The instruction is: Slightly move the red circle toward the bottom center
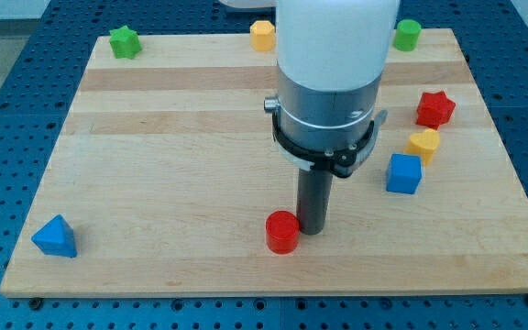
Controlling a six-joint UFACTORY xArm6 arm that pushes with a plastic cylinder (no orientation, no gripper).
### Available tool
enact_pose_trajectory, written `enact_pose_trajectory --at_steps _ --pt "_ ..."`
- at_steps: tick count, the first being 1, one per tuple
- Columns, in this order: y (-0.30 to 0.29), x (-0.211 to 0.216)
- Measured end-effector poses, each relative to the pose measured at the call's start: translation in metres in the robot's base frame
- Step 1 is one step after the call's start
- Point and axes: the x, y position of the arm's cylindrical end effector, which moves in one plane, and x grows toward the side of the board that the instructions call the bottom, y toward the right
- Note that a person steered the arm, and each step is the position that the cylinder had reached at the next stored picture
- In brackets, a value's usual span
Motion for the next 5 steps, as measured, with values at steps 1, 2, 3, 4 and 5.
enact_pose_trajectory --at_steps 1,2,3,4,5 --pt "0.0 0.0" --pt "0.0 -0.013" --pt "0.0 -0.02" --pt "0.001 -0.028" --pt "0.008 -0.062"
